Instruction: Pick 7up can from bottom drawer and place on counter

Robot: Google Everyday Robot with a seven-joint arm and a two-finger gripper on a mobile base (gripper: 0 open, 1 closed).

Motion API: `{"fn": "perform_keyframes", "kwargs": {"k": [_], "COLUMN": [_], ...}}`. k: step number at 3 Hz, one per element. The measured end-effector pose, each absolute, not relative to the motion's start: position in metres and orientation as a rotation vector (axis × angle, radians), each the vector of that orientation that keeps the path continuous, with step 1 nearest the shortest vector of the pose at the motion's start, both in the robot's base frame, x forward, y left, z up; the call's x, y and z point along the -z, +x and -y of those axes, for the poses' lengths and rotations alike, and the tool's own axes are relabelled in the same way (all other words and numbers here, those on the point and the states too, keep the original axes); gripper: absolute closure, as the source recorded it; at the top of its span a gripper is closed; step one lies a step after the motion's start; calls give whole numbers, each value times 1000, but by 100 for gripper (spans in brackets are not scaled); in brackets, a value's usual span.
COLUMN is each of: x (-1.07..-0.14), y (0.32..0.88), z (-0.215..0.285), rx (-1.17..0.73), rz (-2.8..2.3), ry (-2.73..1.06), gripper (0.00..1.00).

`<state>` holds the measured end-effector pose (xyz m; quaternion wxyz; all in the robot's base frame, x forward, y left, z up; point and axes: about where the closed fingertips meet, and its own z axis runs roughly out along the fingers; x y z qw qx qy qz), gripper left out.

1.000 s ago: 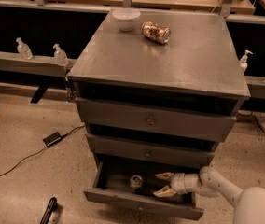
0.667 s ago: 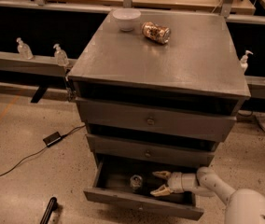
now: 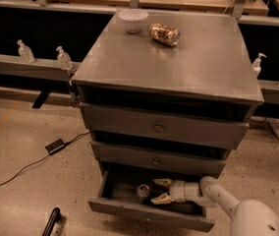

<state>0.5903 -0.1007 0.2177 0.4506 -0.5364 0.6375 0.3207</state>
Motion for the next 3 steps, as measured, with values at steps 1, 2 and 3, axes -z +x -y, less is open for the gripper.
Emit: {"fn": "perform_keyframes", "kwargs": {"k": [1, 2, 3], "x": [-227, -231, -225], "y": [574, 568, 573], "z": [98, 93, 83], "rx": [-763, -738, -733], "rz": [-1588, -1592, -1578], "ry": [-1280, -1268, -1282], "gripper": [36, 36, 38]}}
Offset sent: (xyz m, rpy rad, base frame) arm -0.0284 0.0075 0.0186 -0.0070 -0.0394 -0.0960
